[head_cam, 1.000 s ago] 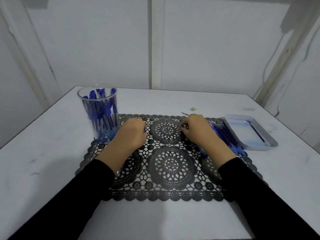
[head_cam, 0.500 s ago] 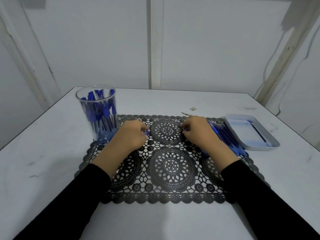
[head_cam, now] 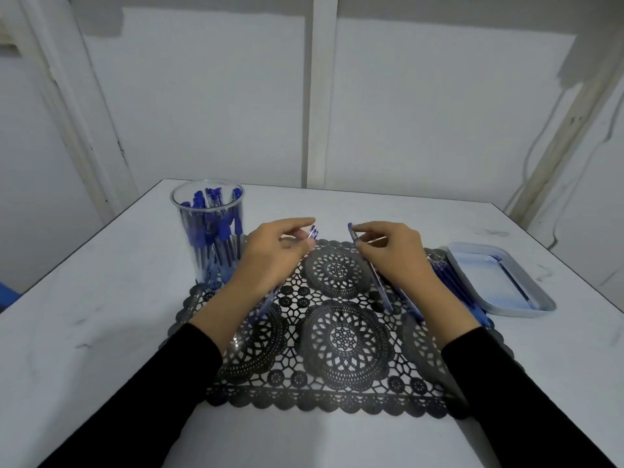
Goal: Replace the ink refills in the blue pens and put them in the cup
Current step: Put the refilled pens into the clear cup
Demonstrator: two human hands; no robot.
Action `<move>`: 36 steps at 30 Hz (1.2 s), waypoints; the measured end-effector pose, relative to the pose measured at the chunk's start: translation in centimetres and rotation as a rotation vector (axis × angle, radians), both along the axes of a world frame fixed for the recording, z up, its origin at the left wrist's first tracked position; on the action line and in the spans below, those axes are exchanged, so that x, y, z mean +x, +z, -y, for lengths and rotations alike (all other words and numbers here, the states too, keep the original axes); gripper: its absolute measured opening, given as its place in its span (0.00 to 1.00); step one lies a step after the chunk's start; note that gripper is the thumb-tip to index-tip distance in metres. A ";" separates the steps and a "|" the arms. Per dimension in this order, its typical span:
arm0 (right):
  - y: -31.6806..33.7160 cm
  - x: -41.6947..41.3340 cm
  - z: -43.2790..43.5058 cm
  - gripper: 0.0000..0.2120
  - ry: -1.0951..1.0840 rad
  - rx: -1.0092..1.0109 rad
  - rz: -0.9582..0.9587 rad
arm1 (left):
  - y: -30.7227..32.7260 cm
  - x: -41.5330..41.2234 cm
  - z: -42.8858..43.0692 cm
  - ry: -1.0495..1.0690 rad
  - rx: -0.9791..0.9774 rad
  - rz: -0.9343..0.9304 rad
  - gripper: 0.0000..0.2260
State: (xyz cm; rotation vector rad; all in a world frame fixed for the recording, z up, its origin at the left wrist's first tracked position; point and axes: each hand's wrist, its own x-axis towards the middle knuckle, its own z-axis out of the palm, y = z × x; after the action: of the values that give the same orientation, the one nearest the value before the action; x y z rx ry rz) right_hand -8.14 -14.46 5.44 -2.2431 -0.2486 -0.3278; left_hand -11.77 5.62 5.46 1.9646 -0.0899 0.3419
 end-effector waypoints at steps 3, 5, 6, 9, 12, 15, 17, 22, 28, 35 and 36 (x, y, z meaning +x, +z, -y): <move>2.3 -1.0 -1.2 0.15 0.112 0.258 0.025 | 2.2 -0.8 0.4 0.002 -0.095 0.108 0.14; 4.0 -1.6 -2.3 0.16 0.197 0.389 0.038 | 3.9 -1.6 0.3 -0.002 -0.140 0.192 0.13; 4.9 -1.8 -2.9 0.16 0.234 0.435 0.048 | 4.8 -2.0 0.2 -0.003 -0.169 0.234 0.13; 7.0 -1.9 -4.9 0.19 0.323 0.538 0.086 | 7.7 -3.3 -1.2 0.012 -0.251 0.370 0.12; 8.9 -1.6 -7.2 0.22 0.382 0.609 0.113 | 10.5 -4.0 -3.7 0.093 -0.275 0.526 0.12; 10.4 -1.2 -9.5 0.21 0.417 0.641 0.139 | 12.2 -4.1 -6.5 0.184 -0.275 0.660 0.13; 11.0 -1.3 -11.0 0.21 0.434 0.669 0.172 | 12.6 -4.0 -8.1 0.242 -0.289 0.721 0.13; 11.1 -1.1 -14.0 0.19 0.391 0.773 0.251 | 11.3 -3.3 -10.6 0.343 -0.310 0.775 0.12; 10.5 -0.4 -15.4 0.18 0.321 0.857 0.250 | 7.6 -2.3 -11.2 0.347 -0.296 0.624 0.12; 9.4 0.3 -15.4 0.16 0.381 0.646 0.304 | 6.2 -1.8 -11.4 0.379 -0.188 0.490 0.10; 8.9 0.4 -15.3 0.15 0.404 0.597 0.288 | 6.2 -1.7 -11.7 0.381 -0.150 0.476 0.10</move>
State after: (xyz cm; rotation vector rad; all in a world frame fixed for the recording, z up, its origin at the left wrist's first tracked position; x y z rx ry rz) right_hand -7.70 0.83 14.33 -1.5124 -0.6524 -0.4368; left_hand -13.48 17.28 11.63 1.7111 0.0065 1.0336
